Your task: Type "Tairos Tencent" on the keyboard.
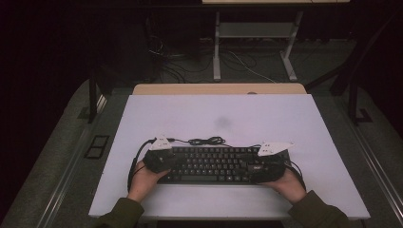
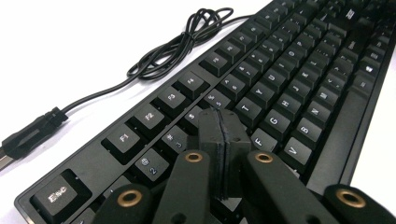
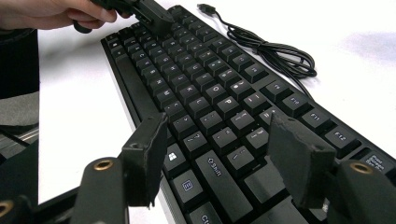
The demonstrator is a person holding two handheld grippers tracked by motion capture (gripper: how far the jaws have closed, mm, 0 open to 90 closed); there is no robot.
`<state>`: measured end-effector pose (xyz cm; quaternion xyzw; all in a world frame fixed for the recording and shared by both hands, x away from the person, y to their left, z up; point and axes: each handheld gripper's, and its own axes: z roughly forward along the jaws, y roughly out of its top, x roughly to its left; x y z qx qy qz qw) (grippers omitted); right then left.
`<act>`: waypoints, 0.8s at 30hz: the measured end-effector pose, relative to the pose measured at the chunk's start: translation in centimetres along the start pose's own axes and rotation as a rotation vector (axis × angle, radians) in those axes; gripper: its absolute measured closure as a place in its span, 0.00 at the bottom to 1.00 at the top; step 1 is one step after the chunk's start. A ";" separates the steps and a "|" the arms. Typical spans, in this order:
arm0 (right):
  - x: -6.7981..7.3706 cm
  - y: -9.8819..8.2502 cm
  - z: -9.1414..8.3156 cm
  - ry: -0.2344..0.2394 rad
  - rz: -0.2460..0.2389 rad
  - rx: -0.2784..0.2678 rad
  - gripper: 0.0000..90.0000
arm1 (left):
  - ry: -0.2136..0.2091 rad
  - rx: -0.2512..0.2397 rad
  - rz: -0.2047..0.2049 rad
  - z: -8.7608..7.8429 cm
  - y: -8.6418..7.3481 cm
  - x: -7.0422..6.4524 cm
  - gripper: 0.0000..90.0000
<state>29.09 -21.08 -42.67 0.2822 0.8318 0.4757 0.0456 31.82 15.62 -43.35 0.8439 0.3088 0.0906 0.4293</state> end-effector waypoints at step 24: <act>0.5 1.6 1.7 0.034 -0.014 -0.006 0.49 | -0.017 -0.016 -0.023 -0.7 -0.6 -0.7 0.39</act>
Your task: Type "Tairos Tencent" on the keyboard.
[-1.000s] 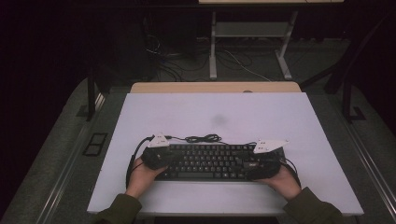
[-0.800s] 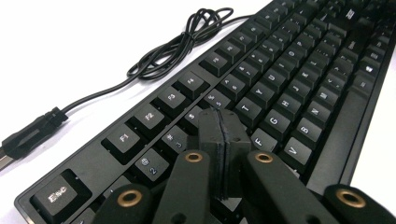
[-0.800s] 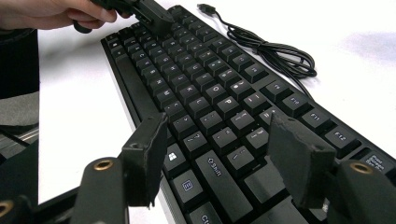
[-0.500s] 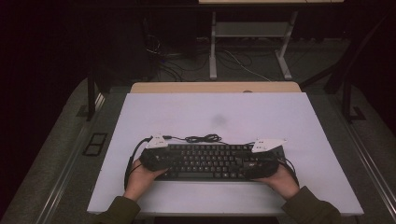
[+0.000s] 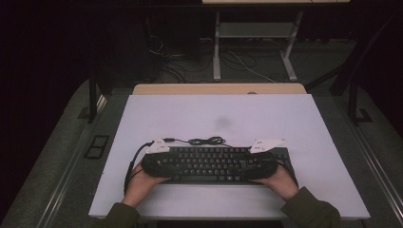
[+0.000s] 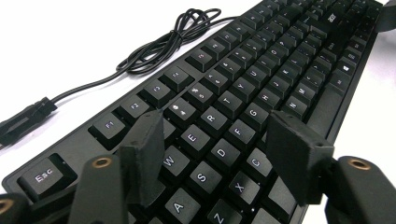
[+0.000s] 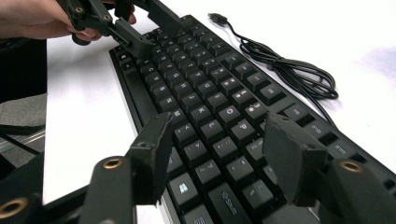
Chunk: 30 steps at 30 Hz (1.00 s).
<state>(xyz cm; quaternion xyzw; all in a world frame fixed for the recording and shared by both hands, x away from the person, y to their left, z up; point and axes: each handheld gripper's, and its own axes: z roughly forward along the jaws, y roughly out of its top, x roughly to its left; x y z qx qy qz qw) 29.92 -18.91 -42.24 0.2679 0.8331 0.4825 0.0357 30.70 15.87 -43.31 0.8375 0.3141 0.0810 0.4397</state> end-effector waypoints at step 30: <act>1.7 2.5 5.9 0.074 -0.051 0.088 0.97 | 0.004 -0.020 0.020 0.2 0.0 -0.1 0.30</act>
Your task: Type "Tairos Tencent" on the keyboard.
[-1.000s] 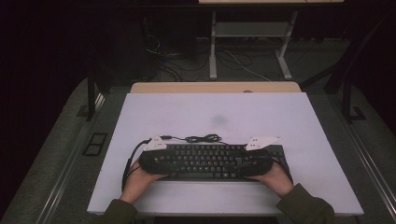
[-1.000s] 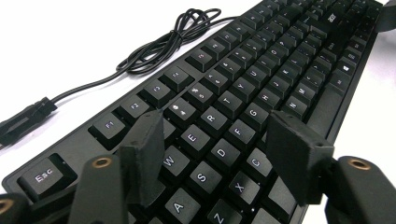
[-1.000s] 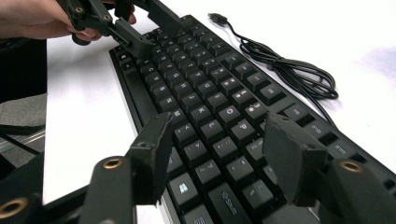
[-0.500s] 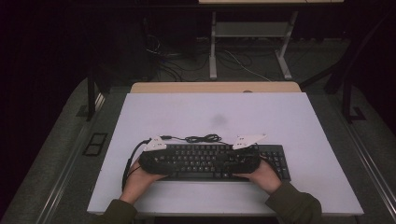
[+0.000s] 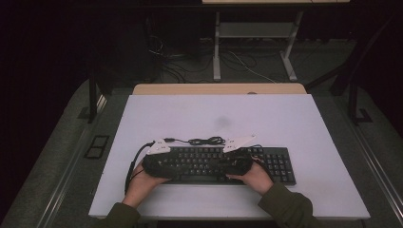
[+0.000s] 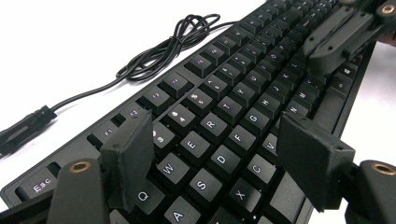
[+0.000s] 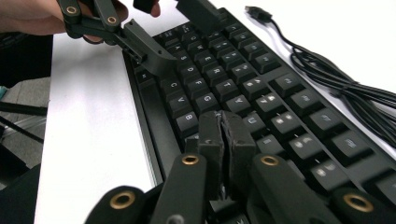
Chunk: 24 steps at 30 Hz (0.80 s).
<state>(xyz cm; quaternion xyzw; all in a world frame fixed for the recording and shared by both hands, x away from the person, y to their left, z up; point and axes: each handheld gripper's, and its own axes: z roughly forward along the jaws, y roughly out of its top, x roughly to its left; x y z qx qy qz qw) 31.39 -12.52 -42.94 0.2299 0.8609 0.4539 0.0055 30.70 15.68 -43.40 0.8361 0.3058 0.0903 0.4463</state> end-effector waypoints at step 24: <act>1.0 0.2 2.4 -0.001 -0.023 0.076 0.99 | 0.002 0.000 0.006 -0.1 0.0 -0.1 0.30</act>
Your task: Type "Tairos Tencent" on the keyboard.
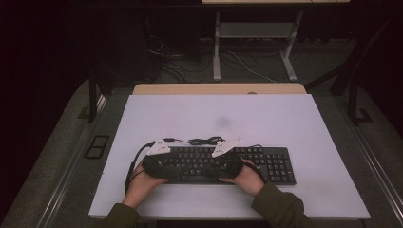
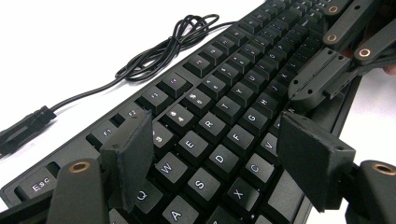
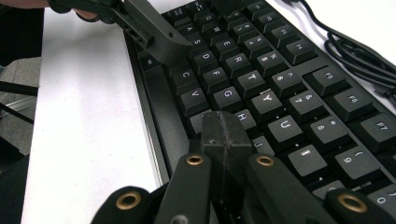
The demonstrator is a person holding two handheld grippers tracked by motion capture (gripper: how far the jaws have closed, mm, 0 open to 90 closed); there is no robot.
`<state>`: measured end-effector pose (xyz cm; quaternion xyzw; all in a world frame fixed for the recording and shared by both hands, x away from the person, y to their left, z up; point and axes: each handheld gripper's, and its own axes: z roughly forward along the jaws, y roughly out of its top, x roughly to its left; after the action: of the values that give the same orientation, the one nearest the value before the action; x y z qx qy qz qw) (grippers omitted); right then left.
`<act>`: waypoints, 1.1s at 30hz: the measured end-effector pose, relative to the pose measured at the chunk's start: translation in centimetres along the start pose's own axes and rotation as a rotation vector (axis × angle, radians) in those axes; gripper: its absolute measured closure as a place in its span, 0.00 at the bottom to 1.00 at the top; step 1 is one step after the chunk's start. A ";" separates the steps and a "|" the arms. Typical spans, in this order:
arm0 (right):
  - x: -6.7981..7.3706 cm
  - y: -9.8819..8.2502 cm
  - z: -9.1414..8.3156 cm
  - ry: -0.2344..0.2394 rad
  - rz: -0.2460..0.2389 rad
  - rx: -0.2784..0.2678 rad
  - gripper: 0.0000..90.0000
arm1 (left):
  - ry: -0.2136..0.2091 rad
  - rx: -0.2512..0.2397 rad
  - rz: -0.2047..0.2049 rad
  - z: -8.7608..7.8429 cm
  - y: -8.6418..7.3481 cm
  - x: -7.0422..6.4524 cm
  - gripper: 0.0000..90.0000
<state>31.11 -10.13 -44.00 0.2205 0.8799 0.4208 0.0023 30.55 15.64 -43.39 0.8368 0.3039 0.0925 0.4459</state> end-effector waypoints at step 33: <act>-0.4 -0.1 -1.7 -0.001 0.025 -0.086 0.69 | 0.003 -0.002 -0.003 -0.1 0.0 0.0 0.30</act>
<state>31.15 -11.55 -43.05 0.2315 0.8580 0.4584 0.0068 30.48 15.72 -43.33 0.8359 0.3057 0.0933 0.4463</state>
